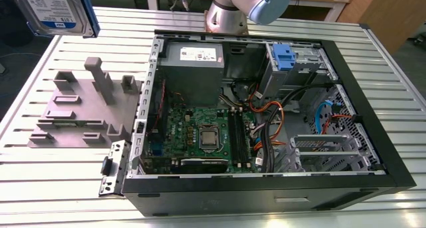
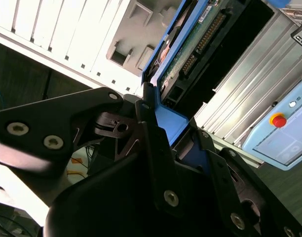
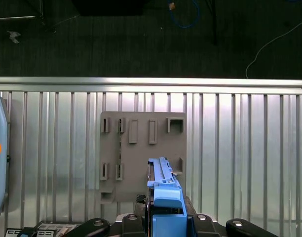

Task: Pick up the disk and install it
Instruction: 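Pick up the disk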

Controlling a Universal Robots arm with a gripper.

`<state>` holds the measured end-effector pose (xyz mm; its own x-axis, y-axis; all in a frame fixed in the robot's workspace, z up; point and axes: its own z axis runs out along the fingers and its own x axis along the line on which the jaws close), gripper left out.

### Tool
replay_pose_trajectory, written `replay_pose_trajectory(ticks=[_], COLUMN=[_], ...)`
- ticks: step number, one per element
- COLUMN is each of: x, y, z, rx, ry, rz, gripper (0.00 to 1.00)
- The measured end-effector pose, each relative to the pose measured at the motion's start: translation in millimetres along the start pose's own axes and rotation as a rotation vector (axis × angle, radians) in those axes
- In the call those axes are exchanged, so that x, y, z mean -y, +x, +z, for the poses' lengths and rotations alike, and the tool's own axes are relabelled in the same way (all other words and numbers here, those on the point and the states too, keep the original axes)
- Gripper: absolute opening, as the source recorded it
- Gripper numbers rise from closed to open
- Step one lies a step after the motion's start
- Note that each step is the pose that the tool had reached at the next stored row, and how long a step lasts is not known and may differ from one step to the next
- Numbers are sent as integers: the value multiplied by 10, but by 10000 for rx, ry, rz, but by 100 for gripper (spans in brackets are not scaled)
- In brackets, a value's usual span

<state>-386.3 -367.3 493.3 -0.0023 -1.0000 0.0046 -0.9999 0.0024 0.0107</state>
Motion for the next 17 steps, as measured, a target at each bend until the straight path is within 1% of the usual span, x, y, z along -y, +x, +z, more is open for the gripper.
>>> replay_pose_trajectory(ticks=[17], x=[54], y=[0], z=[-1], rx=[0], ry=[0], rz=[1], gripper=[36])
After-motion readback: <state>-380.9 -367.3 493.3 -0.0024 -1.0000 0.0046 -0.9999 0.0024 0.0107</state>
